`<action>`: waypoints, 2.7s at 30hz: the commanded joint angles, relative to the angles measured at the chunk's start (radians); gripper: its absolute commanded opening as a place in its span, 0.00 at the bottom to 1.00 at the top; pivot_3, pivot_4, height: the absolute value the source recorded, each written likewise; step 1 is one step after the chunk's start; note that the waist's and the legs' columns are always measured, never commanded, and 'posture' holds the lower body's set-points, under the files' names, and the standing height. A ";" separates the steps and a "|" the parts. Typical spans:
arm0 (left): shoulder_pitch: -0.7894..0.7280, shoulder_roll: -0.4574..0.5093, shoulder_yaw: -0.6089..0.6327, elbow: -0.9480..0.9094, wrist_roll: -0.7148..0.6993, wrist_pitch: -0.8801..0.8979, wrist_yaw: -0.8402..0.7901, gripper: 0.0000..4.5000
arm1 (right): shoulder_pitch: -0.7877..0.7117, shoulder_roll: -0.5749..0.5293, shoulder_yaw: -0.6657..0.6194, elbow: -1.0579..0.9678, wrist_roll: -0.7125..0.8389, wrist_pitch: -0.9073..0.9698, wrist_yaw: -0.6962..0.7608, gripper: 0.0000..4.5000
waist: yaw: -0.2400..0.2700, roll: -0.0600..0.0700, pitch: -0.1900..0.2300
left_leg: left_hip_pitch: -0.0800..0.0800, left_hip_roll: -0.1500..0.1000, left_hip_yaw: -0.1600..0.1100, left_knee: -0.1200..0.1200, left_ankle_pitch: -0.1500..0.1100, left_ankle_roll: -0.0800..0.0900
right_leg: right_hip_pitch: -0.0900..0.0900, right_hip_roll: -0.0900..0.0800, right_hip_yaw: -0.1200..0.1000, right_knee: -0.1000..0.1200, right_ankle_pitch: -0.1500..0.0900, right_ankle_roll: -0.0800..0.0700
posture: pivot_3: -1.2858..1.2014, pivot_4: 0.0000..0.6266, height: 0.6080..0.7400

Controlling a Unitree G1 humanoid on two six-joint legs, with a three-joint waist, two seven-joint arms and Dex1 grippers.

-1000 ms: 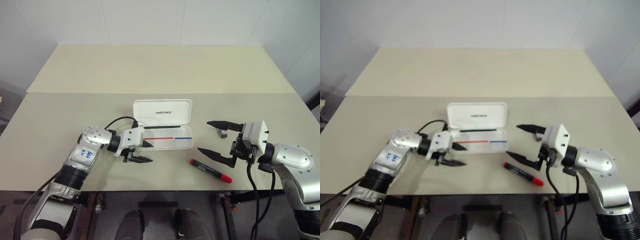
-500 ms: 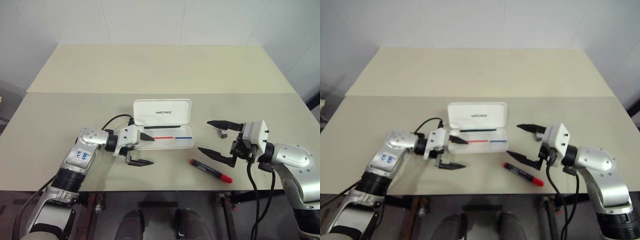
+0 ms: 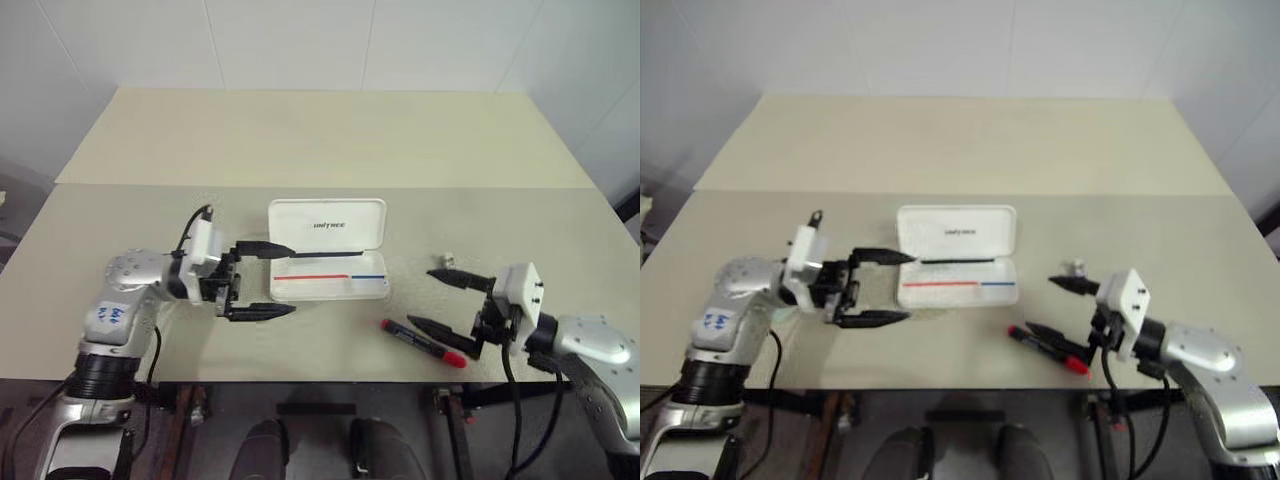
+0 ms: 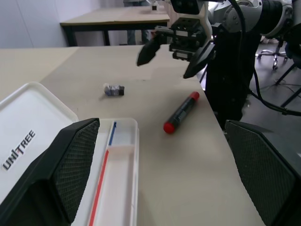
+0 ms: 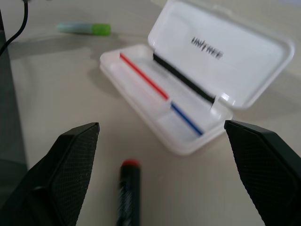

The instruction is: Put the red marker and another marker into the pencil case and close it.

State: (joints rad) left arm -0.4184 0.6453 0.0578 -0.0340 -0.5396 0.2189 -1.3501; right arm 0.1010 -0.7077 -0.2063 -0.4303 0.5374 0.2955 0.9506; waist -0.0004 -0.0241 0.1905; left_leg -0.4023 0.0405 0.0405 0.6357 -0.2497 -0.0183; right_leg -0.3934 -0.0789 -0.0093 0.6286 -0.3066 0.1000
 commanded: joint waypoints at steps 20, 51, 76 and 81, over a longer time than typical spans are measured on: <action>0.061 0.108 0.041 -0.015 0.005 -0.061 -0.055 1.00 | 0.038 0.109 0.156 0.292 -0.160 -0.189 0.028 1.00 | -0.003 0.000 0.000 | 0.004 0.003 0.003 -0.001 0.001 0.001 | 0.000 0.001 0.005 -0.002 0.000 -0.008 | 0.52 0.24 1.00; 0.092 0.089 0.090 0.063 0.040 -0.196 0.033 1.00 | -0.343 -0.021 0.165 0.372 -0.135 -0.308 0.240 0.14 | -0.005 -0.002 -0.001 | 0.013 0.008 0.022 -0.006 -0.002 -0.001 | 0.000 0.004 0.015 -0.002 0.001 -0.007 | 0.52 0.24 1.00; 0.143 0.067 0.121 0.020 0.069 -0.190 0.193 1.00 | -1.006 0.358 0.411 1.175 -0.381 -0.593 0.411 0.14 | -0.036 -0.002 -0.001 | 0.011 0.009 0.023 -0.008 -0.003 -0.002 | -0.003 0.000 0.015 -0.001 0.002 -0.005 | 0.52 0.24 1.00; 0.136 0.056 0.112 0.014 0.072 -0.185 0.208 1.00 | -1.052 0.406 0.425 1.272 -0.427 -0.663 0.408 0.14 | -0.038 -0.002 -0.001 | 0.011 0.010 0.023 -0.008 -0.004 -0.003 | -0.004 0.000 0.015 -0.001 0.002 -0.005 | 0.52 0.24 1.00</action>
State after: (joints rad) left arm -0.2761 0.7044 0.1711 0.0100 -0.4661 0.0340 -1.1500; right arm -0.9234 -0.3117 0.2227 0.8364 0.1162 -0.3333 1.3609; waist -0.0380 -0.0261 0.1896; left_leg -0.3913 0.0505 0.0639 0.6276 -0.2536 -0.0217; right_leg -0.3971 -0.0786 0.0054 0.6277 -0.3043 0.0952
